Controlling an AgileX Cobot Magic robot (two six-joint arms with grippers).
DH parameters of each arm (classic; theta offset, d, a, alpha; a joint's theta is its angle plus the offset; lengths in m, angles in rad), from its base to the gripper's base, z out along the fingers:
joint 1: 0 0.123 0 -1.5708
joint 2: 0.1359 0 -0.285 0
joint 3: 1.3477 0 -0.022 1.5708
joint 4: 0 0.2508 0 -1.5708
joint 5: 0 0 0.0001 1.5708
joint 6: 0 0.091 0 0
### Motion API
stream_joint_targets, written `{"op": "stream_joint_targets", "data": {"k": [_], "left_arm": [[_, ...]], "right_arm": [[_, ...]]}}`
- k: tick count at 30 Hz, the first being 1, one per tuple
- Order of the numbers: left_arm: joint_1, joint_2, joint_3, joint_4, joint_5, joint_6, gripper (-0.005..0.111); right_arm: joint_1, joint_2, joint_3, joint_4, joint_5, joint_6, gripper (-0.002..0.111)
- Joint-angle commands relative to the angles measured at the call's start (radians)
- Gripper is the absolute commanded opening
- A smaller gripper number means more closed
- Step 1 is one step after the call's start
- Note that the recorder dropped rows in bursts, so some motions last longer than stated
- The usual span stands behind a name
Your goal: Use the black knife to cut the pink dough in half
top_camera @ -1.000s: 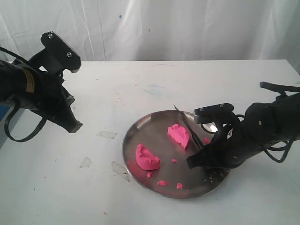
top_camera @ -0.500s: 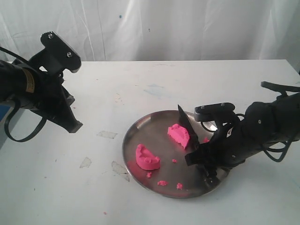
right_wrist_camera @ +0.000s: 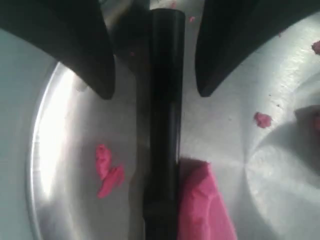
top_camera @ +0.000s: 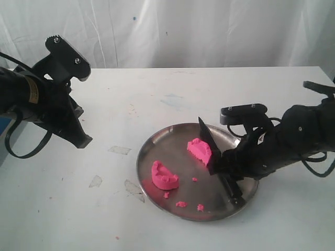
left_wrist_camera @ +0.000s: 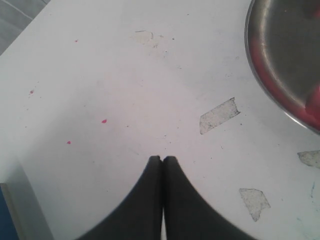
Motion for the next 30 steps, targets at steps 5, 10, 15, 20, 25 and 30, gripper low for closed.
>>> {"op": "stream_joint_targets", "data": {"k": [5,10,15,20,25,30], "left_arm": [[0.0,-0.007,0.008,-0.009,0.017,-0.008,0.0],[0.0,-0.007,0.008,-0.009,0.03,-0.004,0.0],[0.0,-0.007,0.008,-0.009,0.038,-0.004,0.0],[0.0,-0.007,0.008,-0.009,0.04,-0.003,0.0],[0.0,-0.007,0.008,-0.009,0.04,-0.003,0.0],[0.0,-0.007,0.008,-0.009,0.042,-0.003,0.0]], "right_arm": [[-0.318,-0.13,-0.082,-0.075,0.17,0.027,0.039],[-0.478,-0.13,-0.003,-0.087,0.162,0.079,0.031],[-0.478,-0.254,0.067,-0.115,0.033,0.077,0.002],[-0.478,-0.473,0.067,-0.115,0.001,0.077,0.0],[-0.478,-0.698,0.082,-0.15,-0.017,0.075,0.0],[-0.478,-0.909,0.146,-0.203,-0.055,0.041,0.0]]}}
